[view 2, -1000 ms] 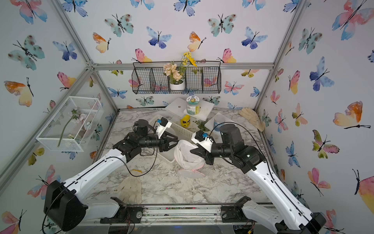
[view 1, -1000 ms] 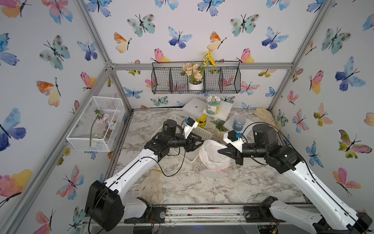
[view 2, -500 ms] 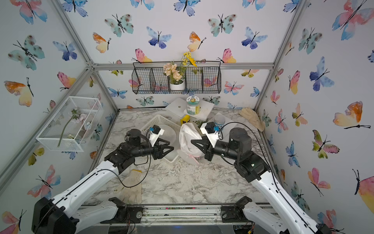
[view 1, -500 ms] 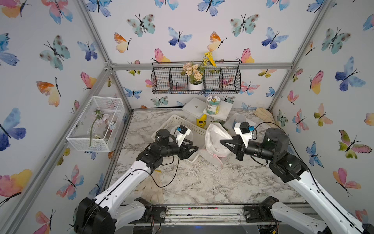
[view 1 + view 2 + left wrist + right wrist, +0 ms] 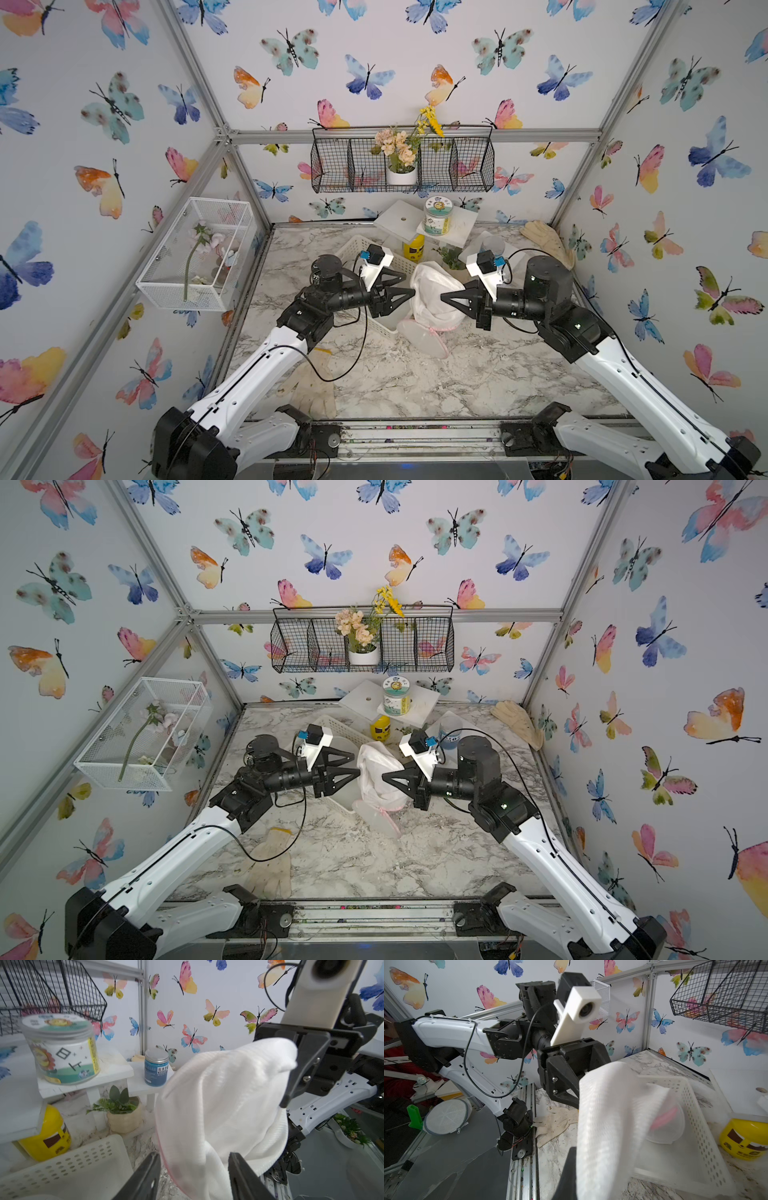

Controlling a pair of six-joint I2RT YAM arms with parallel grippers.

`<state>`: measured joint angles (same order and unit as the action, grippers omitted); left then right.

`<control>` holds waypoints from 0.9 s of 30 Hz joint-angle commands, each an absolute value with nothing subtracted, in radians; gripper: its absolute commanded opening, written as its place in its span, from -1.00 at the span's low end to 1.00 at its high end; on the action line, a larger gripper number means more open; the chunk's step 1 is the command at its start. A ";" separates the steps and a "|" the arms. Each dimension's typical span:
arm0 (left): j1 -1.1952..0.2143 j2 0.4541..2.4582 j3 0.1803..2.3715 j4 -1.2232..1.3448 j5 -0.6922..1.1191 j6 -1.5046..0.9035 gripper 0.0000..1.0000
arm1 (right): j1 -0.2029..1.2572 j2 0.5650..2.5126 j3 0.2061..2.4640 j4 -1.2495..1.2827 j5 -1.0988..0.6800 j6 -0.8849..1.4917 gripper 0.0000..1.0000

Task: Turn the laundry bag inside out
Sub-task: Turn over the laundry bag.

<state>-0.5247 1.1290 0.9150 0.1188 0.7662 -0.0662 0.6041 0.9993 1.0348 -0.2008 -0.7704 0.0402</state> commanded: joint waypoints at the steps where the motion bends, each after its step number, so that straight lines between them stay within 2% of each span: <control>1: -0.527 1.133 0.918 0.169 0.794 -0.095 -0.31 | 0.606 0.991 1.059 -0.159 -0.834 0.032 -0.95; 6: -0.527 1.155 0.925 0.182 0.807 -0.110 -0.44 | 0.606 0.983 1.047 -0.144 -0.838 0.043 -0.95; 8: -0.527 1.158 0.928 0.188 0.805 -0.118 -0.60 | 0.606 0.982 1.044 -0.143 -0.846 0.047 -0.95; 11: -0.527 1.156 0.932 0.190 0.797 -0.127 -0.97 | 0.606 0.978 1.043 -0.148 -0.846 0.050 -0.95; 17: -0.526 1.086 0.992 0.138 0.743 -0.115 -1.00 | 0.606 0.966 1.033 -0.319 -0.709 -0.028 -0.95; 20: -0.526 1.076 1.050 0.118 0.707 -0.117 -1.00 | 0.606 0.987 1.017 -0.408 -0.696 -0.074 -0.95; 27: -0.526 1.193 1.178 0.013 0.575 -0.111 -1.00 | 0.606 1.037 1.080 -0.532 -0.870 -0.208 -0.95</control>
<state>-0.5282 1.1423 1.1332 0.0502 0.6666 -0.1162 0.6041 1.0256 1.0485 -0.4080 -0.7860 -0.1383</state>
